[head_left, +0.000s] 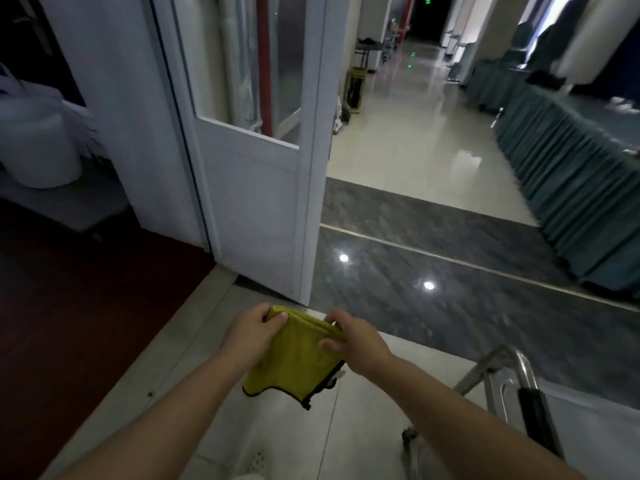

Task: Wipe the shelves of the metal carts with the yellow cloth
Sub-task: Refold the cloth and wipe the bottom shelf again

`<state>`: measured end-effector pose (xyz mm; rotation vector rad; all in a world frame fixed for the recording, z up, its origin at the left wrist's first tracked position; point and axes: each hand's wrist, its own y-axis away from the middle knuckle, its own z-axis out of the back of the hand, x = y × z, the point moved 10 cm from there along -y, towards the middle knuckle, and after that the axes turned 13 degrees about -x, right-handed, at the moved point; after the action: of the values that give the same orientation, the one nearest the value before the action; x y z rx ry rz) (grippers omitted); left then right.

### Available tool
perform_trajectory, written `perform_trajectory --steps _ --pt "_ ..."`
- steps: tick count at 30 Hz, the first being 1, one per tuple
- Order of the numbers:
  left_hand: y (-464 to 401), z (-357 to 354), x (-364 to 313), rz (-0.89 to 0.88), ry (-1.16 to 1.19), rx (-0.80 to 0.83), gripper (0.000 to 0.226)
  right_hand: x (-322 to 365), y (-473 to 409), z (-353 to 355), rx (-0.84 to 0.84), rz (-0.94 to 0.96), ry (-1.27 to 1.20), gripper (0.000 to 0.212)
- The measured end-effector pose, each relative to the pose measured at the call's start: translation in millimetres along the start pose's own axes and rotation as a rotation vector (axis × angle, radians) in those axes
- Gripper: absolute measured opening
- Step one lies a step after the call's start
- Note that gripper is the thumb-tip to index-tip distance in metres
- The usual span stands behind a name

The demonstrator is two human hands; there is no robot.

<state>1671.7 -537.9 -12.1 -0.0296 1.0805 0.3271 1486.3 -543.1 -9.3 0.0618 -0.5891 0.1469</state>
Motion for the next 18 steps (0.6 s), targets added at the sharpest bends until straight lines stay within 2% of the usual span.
perform_trajectory --steps 4,10,12,18 --pt "-85 -42 -36 -0.088 0.005 0.089 0.033 -39 -66 21 -0.054 -0.13 0.0 0.034" --pt "-193 -132 -84 -0.173 -0.068 0.294 0.034 -103 -131 64 -0.196 -0.365 -0.026 0.021" --pt "-210 -170 -100 -0.203 -0.089 0.367 0.028 -128 -136 77 -0.234 -0.459 -0.022 0.018" --pt "-227 -301 -139 -0.248 -0.121 0.627 0.031 -225 -142 127 -0.324 -0.641 0.056 0.008"
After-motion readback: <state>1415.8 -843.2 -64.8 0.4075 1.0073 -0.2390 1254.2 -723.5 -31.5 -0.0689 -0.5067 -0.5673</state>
